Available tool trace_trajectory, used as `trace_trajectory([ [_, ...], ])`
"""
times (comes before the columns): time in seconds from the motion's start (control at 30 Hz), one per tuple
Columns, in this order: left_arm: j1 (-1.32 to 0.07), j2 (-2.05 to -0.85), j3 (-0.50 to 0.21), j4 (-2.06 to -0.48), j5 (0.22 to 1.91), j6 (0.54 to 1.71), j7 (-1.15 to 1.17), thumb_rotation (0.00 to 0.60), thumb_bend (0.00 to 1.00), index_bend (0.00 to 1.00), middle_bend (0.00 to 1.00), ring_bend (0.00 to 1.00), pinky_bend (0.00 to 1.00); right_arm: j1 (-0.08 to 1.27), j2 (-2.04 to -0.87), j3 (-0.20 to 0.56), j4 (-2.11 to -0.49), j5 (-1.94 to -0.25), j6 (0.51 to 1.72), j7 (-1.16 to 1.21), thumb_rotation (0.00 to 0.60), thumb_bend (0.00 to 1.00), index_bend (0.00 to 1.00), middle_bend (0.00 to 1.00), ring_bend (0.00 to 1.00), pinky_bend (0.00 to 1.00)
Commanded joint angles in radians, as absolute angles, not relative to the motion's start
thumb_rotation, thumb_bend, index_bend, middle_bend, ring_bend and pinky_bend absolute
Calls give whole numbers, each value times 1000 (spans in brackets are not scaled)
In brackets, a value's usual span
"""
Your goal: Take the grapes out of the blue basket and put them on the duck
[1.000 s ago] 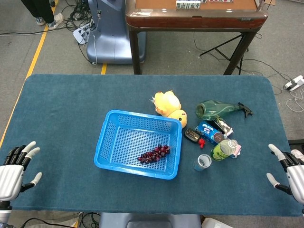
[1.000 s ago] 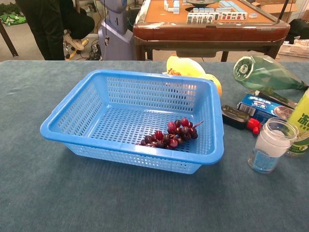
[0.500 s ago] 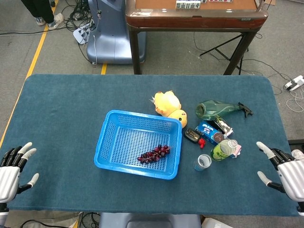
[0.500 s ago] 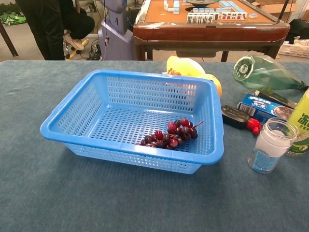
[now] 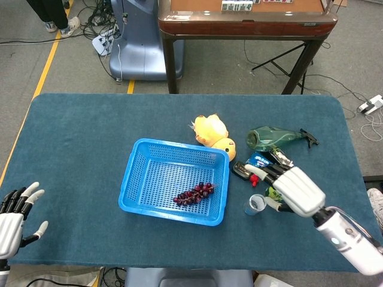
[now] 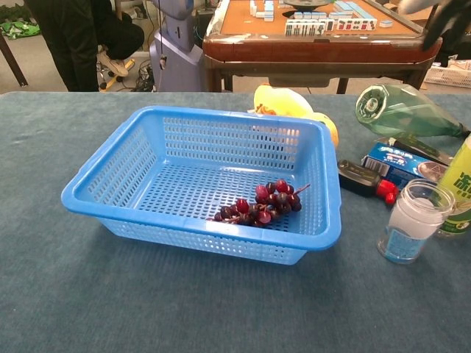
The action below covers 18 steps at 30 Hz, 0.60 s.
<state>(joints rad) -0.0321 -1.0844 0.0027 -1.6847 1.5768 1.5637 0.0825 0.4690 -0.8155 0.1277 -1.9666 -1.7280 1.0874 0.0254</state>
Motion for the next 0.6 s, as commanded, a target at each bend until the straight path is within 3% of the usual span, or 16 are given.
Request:
trace_trajectory([
  [0.03,-29,-1085,3,-1685,1577,1567,84,600,307,207,94,75,54,645,-908,224,-1989,-1574,892,-24,600,250,140,282,277,435],
  [0.33,-29,-1085,1,-1694,1569,1559,104,600,307,208,94,75,54,889,-1136,286,-1847,-1291,675,-205,600,236,149,282,277,435],
  [0.6,-34,-1085,0,-1707,1574,1552,125,600,307,208,94,75,54,1054,-1320,227,-1689,-1048,607,-416,600,179,149,281,277,435],
])
